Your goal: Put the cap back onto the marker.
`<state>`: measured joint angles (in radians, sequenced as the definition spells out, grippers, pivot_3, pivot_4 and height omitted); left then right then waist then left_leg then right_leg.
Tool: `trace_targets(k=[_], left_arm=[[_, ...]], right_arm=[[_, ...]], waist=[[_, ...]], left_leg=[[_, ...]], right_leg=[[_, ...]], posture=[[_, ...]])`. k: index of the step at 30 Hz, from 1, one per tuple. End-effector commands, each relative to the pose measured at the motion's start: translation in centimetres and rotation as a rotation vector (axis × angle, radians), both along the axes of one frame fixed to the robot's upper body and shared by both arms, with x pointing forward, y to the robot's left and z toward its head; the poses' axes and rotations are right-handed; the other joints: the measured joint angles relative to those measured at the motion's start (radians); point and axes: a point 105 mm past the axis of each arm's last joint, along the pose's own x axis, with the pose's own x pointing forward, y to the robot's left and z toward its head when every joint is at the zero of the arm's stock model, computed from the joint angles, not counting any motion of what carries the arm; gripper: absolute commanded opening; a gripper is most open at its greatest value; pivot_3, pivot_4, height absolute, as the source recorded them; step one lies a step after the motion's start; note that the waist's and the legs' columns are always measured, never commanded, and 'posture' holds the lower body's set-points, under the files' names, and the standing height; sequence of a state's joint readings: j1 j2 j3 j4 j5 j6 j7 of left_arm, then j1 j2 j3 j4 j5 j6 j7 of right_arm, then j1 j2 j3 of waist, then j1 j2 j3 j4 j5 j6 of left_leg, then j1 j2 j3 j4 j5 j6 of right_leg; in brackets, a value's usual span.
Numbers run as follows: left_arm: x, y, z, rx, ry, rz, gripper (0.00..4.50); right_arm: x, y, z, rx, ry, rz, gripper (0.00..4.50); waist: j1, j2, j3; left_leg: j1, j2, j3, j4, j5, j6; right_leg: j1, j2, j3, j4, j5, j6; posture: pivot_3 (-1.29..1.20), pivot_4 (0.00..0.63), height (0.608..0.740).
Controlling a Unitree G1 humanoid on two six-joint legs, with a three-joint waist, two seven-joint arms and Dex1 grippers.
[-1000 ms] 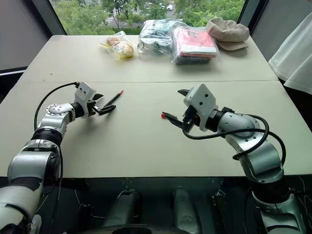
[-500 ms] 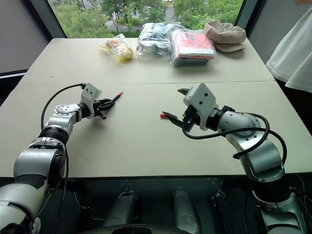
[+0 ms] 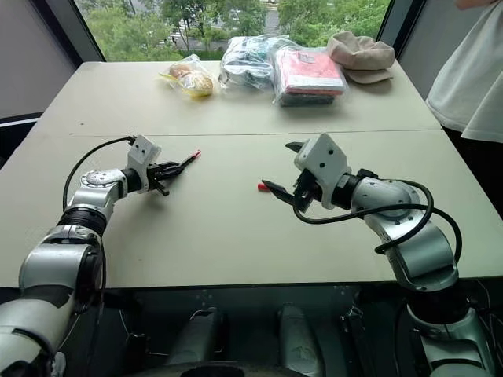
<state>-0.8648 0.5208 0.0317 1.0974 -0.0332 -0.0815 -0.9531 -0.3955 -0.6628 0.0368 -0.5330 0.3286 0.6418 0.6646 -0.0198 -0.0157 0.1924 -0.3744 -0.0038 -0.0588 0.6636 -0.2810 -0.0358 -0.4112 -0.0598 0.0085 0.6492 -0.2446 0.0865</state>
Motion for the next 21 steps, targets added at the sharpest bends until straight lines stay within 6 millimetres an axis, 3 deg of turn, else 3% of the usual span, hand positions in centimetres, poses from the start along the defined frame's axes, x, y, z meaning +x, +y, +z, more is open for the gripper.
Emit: trace_targets(k=[1, 5, 9, 16, 21], left_arm=[[-0.7, 0.2, 2.5, 0.000, -0.062, -0.092, 0.03], [-2.0, -0.3, 5.8, -0.040, -0.127, -0.180, 0.03], [-4.5, -1.2, 7.8, -0.040, -0.139, -0.259, 0.03], [-8.0, -1.7, 9.3, -0.019, -0.121, -0.298, 0.03], [-8.9, -1.8, 9.3, -0.006, -0.124, -0.284, 0.03]], right_arm=[[0.4, -0.3, 0.3, -0.006, -0.017, 0.008, 4.50], [1.5, -1.3, -0.6, 0.024, 0.026, -0.011, 4.50], [2.7, -2.0, -1.9, 0.026, 0.064, -0.013, 4.50], [4.9, -3.0, -5.4, 0.046, 0.173, 0.003, 4.50], [6.1, -2.6, -6.9, 0.065, 0.210, 0.024, 4.50]], waist=[[0.002, -0.001, 0.000], [0.007, -0.001, 0.001], [0.004, -0.001, 0.001], [0.000, 0.000, 0.002], [0.001, 0.000, 0.002]], left_leg=[[-0.001, 0.000, 0.000, 0.000, 0.000, 0.000], [-0.002, 0.000, 0.000, 0.000, 0.000, 0.000], [-0.002, 0.000, 0.000, 0.000, 0.000, 0.000], [-0.001, 0.001, 0.001, -0.001, 0.000, 0.000], [-0.001, 0.001, 0.001, -0.001, 0.000, 0.000]], right_leg=[[0.000, 0.000, 0.000, 0.000, 0.000, 0.000], [-0.001, -0.001, 0.000, -0.001, 0.000, 0.000], [-0.001, -0.002, 0.000, -0.002, 0.000, 0.000], [-0.001, 0.000, 0.001, -0.002, 0.000, 0.000], [-0.001, 0.000, 0.002, -0.002, 0.000, 0.000]], posture=[[0.00, 0.150, 0.740], [0.00, 0.150, 0.740], [0.00, 0.150, 0.740], [0.00, 0.150, 0.740], [0.00, 0.150, 0.740]])
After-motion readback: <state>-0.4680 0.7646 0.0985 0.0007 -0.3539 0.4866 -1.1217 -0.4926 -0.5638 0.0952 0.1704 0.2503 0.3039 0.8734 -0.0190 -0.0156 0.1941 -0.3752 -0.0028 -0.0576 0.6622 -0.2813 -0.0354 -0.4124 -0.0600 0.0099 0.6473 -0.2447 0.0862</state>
